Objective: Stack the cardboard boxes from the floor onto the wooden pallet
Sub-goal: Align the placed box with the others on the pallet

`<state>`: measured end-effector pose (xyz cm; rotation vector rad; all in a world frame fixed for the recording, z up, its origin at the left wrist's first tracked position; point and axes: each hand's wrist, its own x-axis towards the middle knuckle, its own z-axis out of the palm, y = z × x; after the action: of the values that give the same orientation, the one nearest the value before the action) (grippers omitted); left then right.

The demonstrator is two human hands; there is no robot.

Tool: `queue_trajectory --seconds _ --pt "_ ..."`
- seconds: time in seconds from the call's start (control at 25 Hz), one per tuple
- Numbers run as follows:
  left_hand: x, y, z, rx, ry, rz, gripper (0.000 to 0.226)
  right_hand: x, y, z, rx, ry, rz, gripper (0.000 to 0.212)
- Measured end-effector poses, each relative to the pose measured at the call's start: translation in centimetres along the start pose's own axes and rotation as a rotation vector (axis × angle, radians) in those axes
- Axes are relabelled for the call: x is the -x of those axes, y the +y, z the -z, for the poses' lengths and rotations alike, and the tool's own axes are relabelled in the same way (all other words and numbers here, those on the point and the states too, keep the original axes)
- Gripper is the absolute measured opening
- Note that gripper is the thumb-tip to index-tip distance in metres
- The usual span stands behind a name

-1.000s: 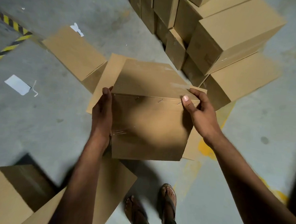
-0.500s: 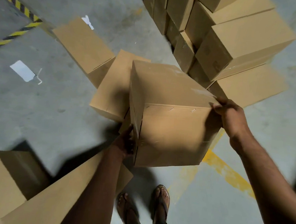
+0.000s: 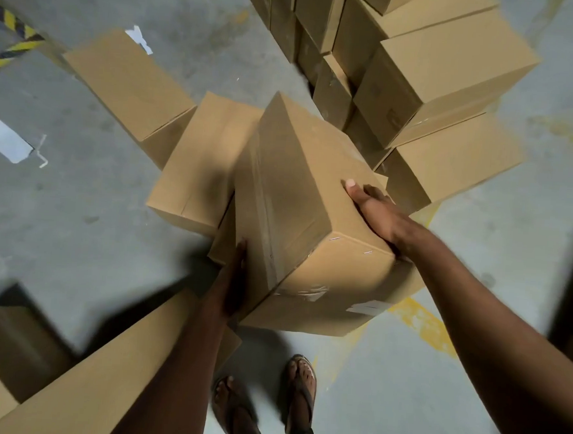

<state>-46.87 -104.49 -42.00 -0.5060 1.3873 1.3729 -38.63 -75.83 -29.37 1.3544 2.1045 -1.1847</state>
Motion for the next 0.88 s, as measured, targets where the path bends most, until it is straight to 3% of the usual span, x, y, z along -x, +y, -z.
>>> queue_trajectory --seconds 0.08,0.16,0.24,0.36,0.52,0.68,0.88 --pt "1.8 0.9 -2.2 -0.051 -0.031 -0.046 0.072 -0.6 0.6 0.3 -0.203 -0.065 -0.069 0.120" --pt "3.5 2.0 -4.4 -0.058 0.031 -0.087 0.080 0.1 1.0 0.8 -0.423 -0.186 0.004 0.101" --pt "5.6 3.6 -5.8 -0.098 0.095 -0.203 0.072 2.5 0.6 2.1 -0.549 -0.263 0.092 0.078" --pt "9.3 6.6 -6.5 -0.144 0.145 -0.327 0.073 5.3 0.4 4.7 -0.724 -0.308 0.171 0.059" --pt "16.4 11.7 -7.9 -0.160 0.147 -0.565 0.057 10.4 -0.7 8.2 -0.956 -0.253 0.311 0.039" --pt "24.8 13.4 -9.3 -0.084 0.076 -0.674 0.045 16.2 -0.7 11.1 -0.986 -0.178 0.481 0.045" --pt "31.3 13.1 -9.1 -0.203 -0.007 -0.786 0.039 23.9 -0.6 12.2 -0.780 -0.119 0.585 0.081"
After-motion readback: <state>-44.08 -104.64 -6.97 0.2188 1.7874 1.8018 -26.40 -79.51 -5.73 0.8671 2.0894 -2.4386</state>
